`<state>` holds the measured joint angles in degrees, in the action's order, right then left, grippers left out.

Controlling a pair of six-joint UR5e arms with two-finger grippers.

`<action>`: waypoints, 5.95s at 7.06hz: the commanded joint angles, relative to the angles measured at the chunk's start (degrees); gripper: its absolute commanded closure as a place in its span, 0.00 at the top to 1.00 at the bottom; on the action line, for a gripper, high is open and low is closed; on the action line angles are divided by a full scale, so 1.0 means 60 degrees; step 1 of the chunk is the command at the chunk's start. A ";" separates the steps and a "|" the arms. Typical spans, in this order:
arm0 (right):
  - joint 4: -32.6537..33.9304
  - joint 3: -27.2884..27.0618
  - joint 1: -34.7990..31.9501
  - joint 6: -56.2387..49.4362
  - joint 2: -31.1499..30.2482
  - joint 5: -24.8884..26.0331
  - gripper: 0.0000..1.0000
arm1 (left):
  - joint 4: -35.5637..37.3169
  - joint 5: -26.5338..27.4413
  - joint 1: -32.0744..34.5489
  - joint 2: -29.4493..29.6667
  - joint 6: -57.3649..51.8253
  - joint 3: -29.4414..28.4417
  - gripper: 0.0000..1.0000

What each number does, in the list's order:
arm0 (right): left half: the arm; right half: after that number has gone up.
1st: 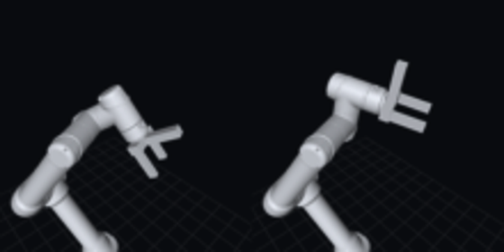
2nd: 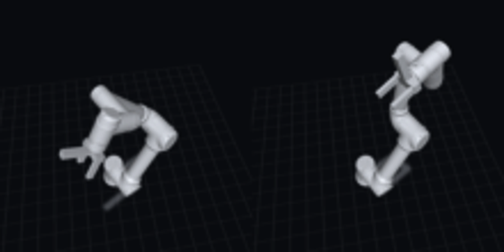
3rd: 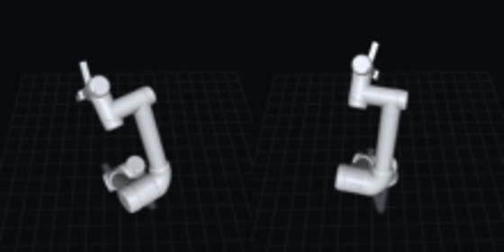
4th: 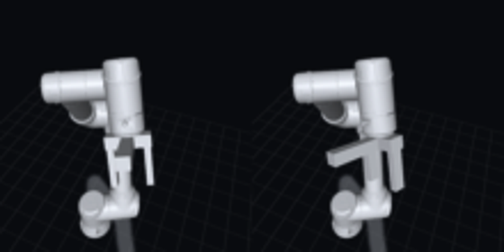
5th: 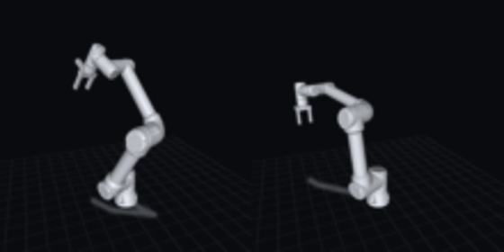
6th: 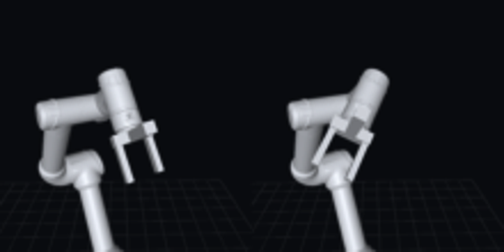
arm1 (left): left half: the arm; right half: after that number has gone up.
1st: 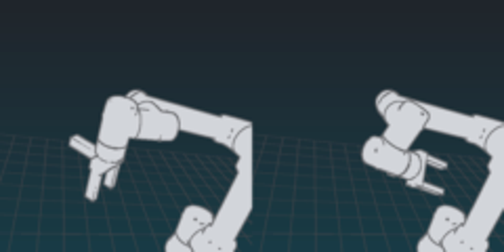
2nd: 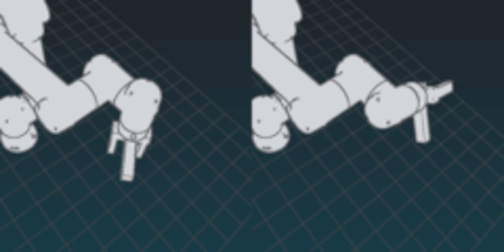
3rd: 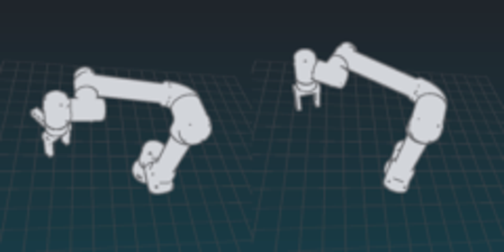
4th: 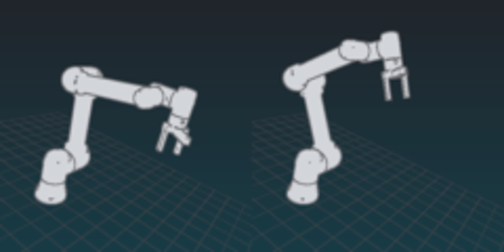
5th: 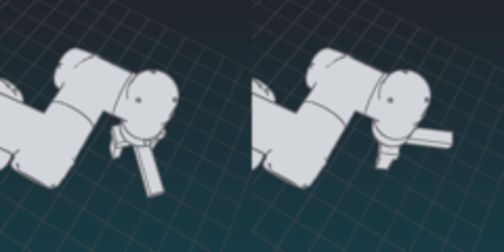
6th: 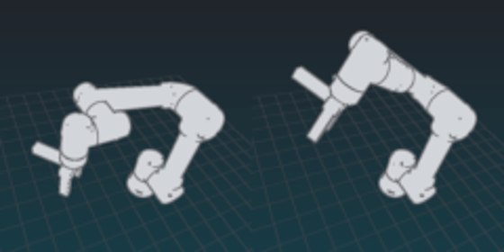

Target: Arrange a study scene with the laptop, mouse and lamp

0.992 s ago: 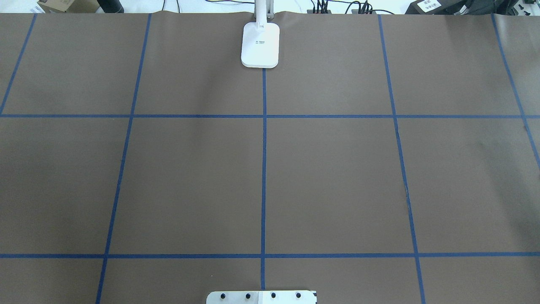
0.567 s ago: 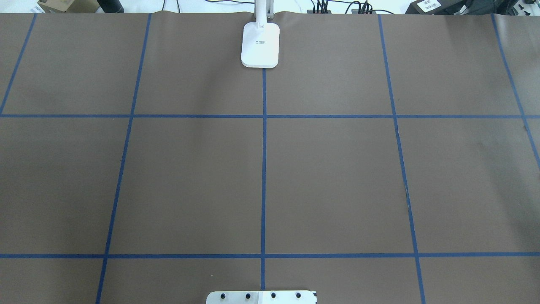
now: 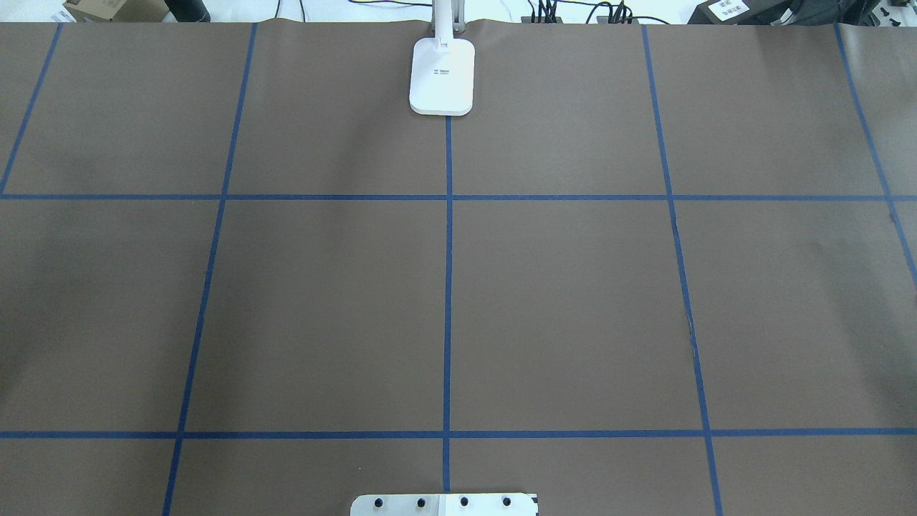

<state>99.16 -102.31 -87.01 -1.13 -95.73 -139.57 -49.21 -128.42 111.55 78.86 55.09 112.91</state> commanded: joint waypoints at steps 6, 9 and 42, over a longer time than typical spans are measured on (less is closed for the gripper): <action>0.0011 -0.0058 0.0000 0.0056 0.0032 0.0000 1.00 | 0.4374 -0.0670 -0.3453 0.5777 0.4313 0.1567 0.00; 0.0011 -0.0043 0.0000 0.0071 0.0003 -0.0029 1.00 | 0.4510 -0.1301 -0.6423 0.7578 0.7785 0.2144 0.00; 0.0011 0.0293 0.0073 0.0056 0.0178 0.0029 1.00 | -0.3620 -0.1536 -0.9730 0.9415 1.2644 -0.4507 0.00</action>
<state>99.21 -100.55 -86.57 -0.79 -94.66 -139.40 -70.75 -137.64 53.04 135.32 130.95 85.96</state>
